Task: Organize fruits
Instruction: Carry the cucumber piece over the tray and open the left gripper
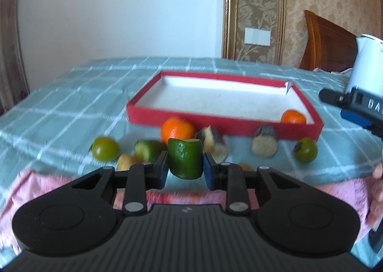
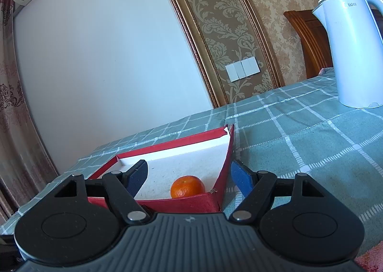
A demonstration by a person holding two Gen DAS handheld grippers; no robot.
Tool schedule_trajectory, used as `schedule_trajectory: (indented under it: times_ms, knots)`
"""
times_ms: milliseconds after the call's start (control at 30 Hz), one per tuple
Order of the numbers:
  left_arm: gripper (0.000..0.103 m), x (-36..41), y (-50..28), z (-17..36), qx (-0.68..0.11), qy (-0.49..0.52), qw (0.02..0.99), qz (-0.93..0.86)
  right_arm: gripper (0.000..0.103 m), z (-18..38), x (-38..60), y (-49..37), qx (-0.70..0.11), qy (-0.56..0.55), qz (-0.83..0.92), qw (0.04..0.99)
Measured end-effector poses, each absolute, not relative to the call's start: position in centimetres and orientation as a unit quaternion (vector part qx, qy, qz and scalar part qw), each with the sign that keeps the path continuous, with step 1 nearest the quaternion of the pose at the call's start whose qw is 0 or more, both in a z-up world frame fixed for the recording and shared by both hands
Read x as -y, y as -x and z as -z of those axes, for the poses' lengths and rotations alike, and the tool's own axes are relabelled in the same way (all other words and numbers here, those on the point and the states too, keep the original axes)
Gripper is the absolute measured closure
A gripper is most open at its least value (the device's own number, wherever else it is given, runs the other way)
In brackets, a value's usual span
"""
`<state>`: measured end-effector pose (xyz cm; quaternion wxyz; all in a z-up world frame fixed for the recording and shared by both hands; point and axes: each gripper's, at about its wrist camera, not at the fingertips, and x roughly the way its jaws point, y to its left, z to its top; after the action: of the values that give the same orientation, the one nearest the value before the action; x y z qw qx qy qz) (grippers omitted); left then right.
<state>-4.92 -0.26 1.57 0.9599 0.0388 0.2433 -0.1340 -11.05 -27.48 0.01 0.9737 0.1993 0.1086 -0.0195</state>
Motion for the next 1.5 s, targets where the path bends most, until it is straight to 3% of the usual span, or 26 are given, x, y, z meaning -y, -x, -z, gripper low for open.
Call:
schedule_trajectory:
  times_ms: [400, 1300, 1333, 1400, 1433, 1467, 1500]
  knots:
    - [0.076, 3.8, -1.7, -4.5, -0.223, -0.063, 0.966, 0.117, 0.026, 0.0, 27.5, 11.1, -0.109, -0.199, 0.019, 0.974]
    - [0.075, 6.2, -8.8, -2.6, -0.255, -0.074, 0.962, 0.069, 0.026, 0.1, 27.9, 10.6, -0.121, -0.208, 0.008, 0.971]
    - [0.069, 6.2, -8.8, -2.6, -0.255, -0.073, 0.962, 0.067, 0.026, 0.1, 28.0, 10.5, -0.121, -0.209, 0.008, 0.97]
    - [0.041, 5.9, -8.3, -2.8, -0.246, -0.075, 0.964, 0.06, 0.026, 0.1, 28.1, 10.5, -0.122, -0.213, 0.009, 0.969]
    - [0.021, 5.8, -7.8, -3.1, -0.236, -0.076, 0.967, 0.056, 0.026, 0.1, 28.2, 10.5, -0.121, -0.215, 0.009, 0.969]
    - [0.012, 5.5, -7.0, -3.6, -0.221, -0.076, 0.971, 0.055, 0.026, 0.1, 28.2, 10.6, -0.119, -0.217, 0.011, 0.969]
    - [0.011, 5.1, -6.1, -4.1, -0.206, -0.077, 0.974, 0.06, 0.026, 0.2, 28.3, 10.7, -0.116, -0.218, 0.012, 0.969]
